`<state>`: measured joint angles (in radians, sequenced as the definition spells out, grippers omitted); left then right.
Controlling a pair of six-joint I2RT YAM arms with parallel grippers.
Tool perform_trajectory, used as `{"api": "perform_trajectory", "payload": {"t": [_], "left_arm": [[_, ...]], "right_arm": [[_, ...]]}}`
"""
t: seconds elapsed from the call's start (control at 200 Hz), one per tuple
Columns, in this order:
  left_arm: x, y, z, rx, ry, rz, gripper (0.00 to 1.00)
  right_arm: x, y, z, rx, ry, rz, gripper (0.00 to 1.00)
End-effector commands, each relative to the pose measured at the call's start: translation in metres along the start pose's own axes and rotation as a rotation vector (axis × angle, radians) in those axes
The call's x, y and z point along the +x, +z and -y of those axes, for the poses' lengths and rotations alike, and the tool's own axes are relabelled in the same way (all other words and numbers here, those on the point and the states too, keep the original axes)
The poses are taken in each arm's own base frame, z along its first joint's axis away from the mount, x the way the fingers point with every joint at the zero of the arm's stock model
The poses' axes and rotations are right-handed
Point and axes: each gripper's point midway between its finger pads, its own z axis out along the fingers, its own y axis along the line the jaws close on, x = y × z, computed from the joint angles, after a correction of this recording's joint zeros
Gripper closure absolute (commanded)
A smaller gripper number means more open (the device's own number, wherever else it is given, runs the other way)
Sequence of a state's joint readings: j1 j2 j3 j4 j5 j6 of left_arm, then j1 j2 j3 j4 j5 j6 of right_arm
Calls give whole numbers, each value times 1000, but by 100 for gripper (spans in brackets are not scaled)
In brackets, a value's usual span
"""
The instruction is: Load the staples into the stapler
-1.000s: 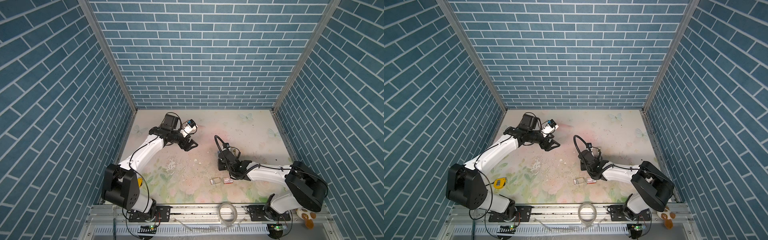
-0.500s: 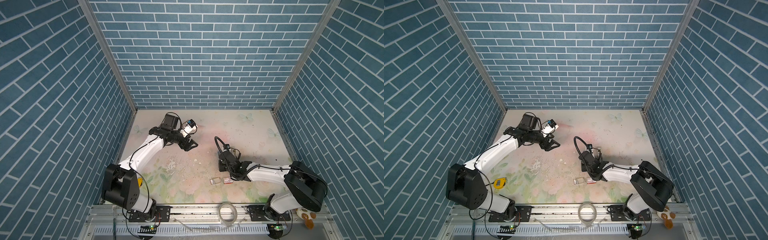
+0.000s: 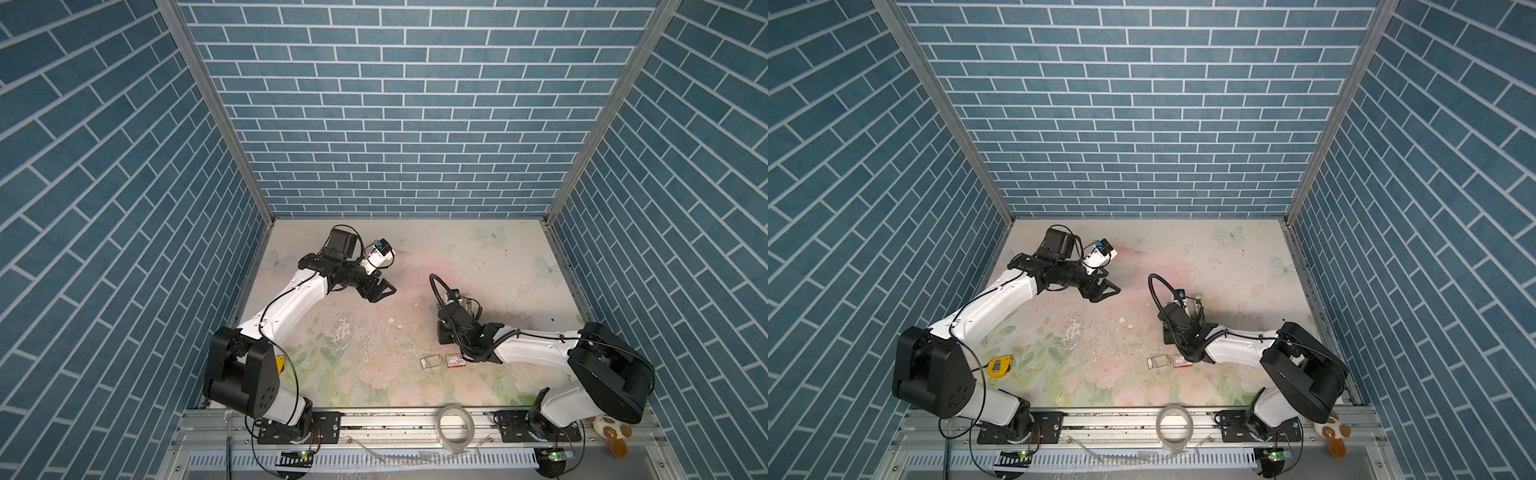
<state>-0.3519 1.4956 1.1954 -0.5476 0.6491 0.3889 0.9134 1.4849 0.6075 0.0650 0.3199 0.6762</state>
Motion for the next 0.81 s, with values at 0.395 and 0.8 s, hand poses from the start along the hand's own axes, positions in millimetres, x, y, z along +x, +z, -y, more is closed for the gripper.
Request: {"api": "perform_trajectory", "payload": {"t": [0.395, 0.8], "left_arm": [[6, 5, 3, 19, -9, -12, 17], [7, 5, 3, 20, -10, -12, 17]], "right_arm": [[9, -1, 6, 7, 33, -25, 86], [7, -3, 5, 9, 30, -28, 78]]}}
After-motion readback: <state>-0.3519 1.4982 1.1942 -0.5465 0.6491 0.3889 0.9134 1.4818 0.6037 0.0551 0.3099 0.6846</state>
